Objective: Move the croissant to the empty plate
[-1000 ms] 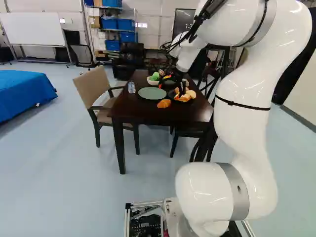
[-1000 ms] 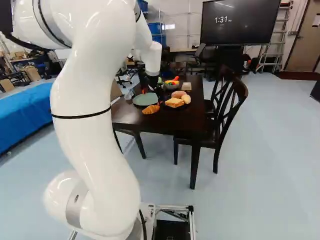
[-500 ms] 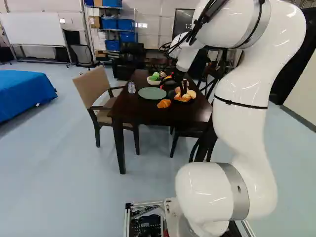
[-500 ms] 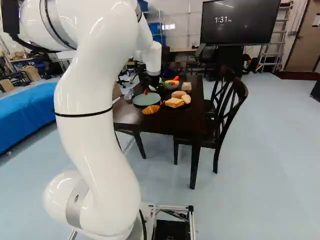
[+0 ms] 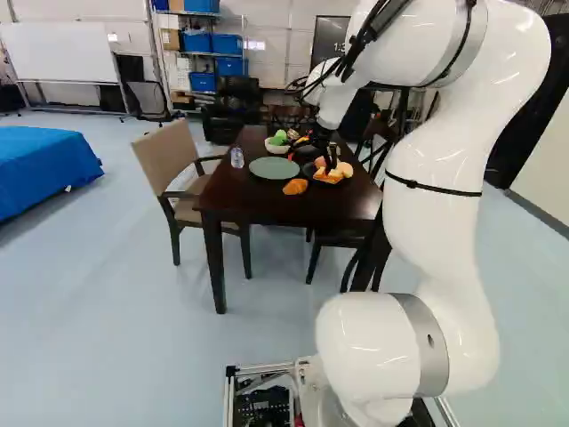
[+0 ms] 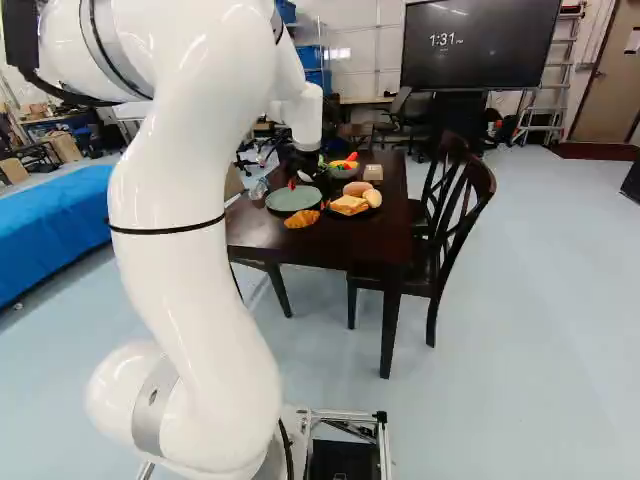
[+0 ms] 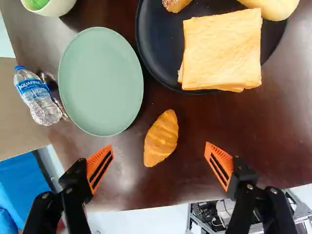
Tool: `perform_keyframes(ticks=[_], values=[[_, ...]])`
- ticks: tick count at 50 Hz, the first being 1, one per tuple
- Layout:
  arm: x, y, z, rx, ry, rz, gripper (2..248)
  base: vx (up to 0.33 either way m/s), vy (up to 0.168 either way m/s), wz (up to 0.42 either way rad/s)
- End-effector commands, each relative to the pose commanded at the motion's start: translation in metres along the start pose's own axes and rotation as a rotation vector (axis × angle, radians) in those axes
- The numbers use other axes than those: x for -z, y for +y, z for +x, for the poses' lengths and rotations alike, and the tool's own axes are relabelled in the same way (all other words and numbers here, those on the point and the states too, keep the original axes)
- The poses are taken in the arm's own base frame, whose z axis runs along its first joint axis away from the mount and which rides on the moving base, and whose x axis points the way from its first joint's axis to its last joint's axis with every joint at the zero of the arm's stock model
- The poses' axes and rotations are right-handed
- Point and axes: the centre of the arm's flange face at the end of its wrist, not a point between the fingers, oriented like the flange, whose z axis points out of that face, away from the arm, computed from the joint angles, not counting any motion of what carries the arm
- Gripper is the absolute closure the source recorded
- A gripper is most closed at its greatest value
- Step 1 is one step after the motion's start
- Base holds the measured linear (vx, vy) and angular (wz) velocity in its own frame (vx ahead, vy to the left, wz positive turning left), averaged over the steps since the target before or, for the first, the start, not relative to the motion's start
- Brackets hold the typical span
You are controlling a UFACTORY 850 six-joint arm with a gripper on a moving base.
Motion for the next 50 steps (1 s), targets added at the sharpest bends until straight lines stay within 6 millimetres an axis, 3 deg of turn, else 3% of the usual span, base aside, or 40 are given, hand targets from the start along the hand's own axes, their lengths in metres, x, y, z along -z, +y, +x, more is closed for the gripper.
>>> perform_keyframes(ticks=[33,50], values=[[-0.048,0.002,0.001,-0.003,-0.063,-0.03,3,0.0,0.0,0.0],[-0.048,0.002,0.001,-0.003,-0.063,-0.03,3,0.0,0.0,0.0]])
